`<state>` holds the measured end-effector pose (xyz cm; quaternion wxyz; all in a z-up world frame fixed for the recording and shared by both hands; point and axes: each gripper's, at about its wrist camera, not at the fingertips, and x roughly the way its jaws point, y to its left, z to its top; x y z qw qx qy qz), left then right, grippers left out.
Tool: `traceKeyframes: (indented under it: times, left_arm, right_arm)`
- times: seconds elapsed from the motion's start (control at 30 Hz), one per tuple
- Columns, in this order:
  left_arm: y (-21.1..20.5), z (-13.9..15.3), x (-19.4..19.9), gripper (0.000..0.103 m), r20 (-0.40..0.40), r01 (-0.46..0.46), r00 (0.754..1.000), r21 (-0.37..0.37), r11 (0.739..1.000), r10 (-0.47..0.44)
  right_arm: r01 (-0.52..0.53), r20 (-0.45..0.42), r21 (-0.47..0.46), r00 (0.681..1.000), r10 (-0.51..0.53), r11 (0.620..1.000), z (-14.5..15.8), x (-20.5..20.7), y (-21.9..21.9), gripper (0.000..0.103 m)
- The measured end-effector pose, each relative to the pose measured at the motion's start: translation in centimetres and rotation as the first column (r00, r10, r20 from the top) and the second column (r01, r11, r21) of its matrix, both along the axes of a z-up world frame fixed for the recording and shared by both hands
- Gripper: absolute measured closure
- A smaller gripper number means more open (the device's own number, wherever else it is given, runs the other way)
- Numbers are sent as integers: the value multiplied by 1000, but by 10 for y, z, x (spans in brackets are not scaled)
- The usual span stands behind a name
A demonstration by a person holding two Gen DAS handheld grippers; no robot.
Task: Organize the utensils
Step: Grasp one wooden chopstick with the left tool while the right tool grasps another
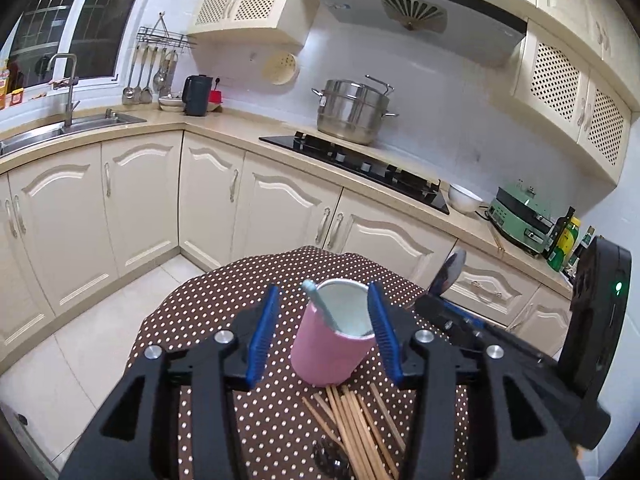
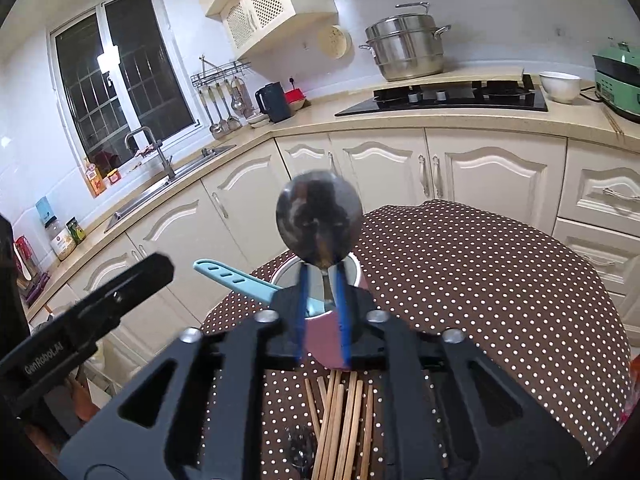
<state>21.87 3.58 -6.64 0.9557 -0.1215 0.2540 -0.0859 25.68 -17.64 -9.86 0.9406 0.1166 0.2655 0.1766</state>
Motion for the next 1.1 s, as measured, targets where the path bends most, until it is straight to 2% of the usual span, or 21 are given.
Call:
traceKeyframes:
  times: [0.1, 0.17, 0.2, 0.33, 0.4, 0.53, 0.73, 0.87, 0.93, 1.1]
  left_arm:
    - [4, -6, -10, 56, -27, -5, 1000, -5, 1000, 5]
    - [7, -11, -14, 56, -53, 0, 999, -19, 1000, -1]
    - [8, -13, -16, 56, -64, 3, 998, -25, 1000, -5]
    - [5, -27, -24, 56, -132, 26, 991, -31, 999, -30]
    - [-1, -37, -25, 56, -192, 59, 979, -32, 998, -64]
    - [-18, -60, -20, 56, -321, 127, 938, -31, 991, -130]
    - [-44, -97, -4, 58, -478, 192, 859, -35, 981, -185]
    - [-57, -120, 10, 82, -563, 222, 799, -47, 974, -210]
    - [-60, -129, 13, 92, -590, 220, 782, -38, 975, -200]
    - [-66, -141, 19, 92, -616, 214, 768, -11, 977, -175]
  right_arm:
    - [1, 7, 1, 1000, -1, 1000, 4, -7, -2, 76]
    - [1, 12, 12, 1000, -1, 1000, 7, -13, -5, 62]
    - [3, 18, 14, 1000, -3, 1000, 8, -15, -6, 51]
    - [-4, 31, 10, 1000, 3, 1000, 15, -28, -12, 51]
    - [-6, 23, 3, 1000, 6, 1000, 14, -31, -18, 51]
    - [1, -32, -17, 999, -2, 1000, 3, -36, -29, 51]
    - [0, -153, -60, 988, -9, 998, -28, -40, -46, 51]
    - [-20, -248, -88, 969, -2, 996, -52, -39, -56, 51]
    - [-27, -273, -101, 962, -2, 994, -60, -40, -58, 51]
    - [-38, -306, -98, 952, 7, 994, -72, -41, -64, 51]
